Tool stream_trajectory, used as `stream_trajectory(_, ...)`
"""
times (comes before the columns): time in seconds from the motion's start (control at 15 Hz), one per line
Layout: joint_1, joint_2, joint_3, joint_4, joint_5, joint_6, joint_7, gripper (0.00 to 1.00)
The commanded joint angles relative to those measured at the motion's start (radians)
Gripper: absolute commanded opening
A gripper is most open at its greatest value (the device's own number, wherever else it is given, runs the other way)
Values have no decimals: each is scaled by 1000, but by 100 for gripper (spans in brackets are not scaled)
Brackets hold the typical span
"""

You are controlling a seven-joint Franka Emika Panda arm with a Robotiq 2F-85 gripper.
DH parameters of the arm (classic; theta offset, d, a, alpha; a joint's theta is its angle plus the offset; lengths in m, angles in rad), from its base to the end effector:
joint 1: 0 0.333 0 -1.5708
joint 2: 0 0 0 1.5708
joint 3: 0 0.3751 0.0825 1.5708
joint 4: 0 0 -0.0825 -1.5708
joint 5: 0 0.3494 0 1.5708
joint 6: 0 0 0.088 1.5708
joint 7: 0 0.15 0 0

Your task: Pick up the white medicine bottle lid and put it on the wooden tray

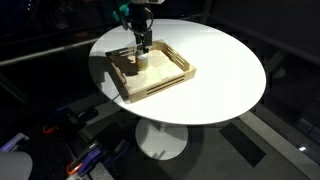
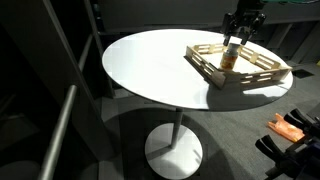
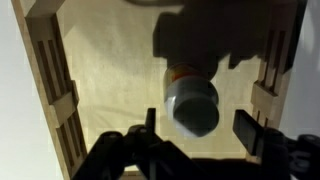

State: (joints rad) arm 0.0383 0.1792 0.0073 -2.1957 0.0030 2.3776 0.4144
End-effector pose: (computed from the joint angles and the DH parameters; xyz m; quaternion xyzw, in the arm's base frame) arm 0.5377 0.0246 0.3432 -0.9828 0.1845 -0.0009 0.0020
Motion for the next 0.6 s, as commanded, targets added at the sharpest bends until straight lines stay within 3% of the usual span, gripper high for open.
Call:
stream_trajectory(0.0,8,15,-9,25,-10,-4,-14,69)
stream_trajectory(0.2,9,15,-9,26,-11,-5,-14,74)
stream_trajectory(0.53,11,11,-9,28,-14,-5,-12,69)
